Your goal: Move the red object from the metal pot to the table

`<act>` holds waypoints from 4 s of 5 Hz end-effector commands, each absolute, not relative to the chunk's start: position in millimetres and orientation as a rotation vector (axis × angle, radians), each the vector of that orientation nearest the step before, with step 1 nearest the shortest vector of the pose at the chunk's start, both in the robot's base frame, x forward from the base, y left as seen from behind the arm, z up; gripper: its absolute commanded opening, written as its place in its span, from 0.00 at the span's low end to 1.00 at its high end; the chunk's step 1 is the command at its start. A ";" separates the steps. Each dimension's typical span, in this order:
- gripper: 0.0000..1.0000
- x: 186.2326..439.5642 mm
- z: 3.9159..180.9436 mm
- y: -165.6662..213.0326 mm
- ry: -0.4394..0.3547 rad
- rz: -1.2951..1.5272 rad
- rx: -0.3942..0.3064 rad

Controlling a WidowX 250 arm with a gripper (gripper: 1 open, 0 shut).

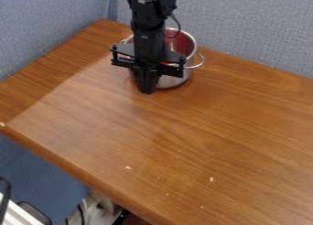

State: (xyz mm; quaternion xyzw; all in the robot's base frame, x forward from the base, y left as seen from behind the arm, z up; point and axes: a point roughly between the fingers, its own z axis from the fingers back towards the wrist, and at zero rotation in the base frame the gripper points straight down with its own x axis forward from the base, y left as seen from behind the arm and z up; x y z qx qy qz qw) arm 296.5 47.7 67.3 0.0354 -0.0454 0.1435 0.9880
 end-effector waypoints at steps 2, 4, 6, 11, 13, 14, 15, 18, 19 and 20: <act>0.00 289.3 69.9 26.2 -0.130 0.156 0.046; 0.00 289.3 68.9 18.2 -0.141 0.127 0.024; 0.00 289.7 68.0 16.0 -0.153 0.163 0.021; 0.00 297.4 101.3 25.1 -0.193 0.091 -0.007; 0.00 293.4 116.4 -18.1 -0.198 -0.060 -0.071; 1.00 294.2 107.0 -52.4 -0.170 -0.164 -0.088; 0.00 295.5 97.8 -90.6 -0.151 -0.188 -0.088; 0.00 316.4 92.5 -91.6 -0.200 -0.013 -0.051; 0.00 320.4 94.2 -90.0 -0.224 0.051 -0.036; 0.00 319.7 88.4 -77.3 -0.246 0.053 -0.032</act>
